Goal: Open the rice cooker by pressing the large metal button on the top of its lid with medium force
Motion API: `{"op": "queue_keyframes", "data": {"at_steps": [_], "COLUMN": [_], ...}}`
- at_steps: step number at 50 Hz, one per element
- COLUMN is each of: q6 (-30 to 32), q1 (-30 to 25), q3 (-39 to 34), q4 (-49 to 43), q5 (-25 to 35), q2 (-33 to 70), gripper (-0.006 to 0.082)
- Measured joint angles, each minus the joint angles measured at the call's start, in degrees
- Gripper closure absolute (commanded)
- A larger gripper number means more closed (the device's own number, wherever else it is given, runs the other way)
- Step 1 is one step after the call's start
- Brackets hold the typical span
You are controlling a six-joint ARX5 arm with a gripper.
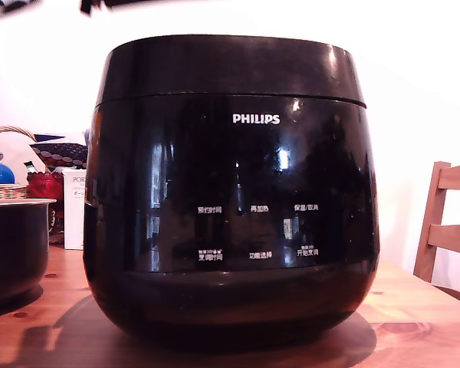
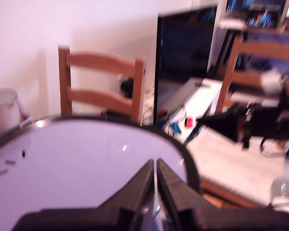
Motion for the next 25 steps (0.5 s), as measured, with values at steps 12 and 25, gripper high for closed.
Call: {"op": "queue_keyframes", "data": {"at_steps": [12, 25], "q6": [1.5, 2.6], "q1": [-0.9, -2.1], "q3": [0.0, 0.2], "q4": [-0.1, 0.7], "q5": [-2.8, -5.8], "q2": [1.5, 4.1], "gripper": [0.0789, 0.0789]}}
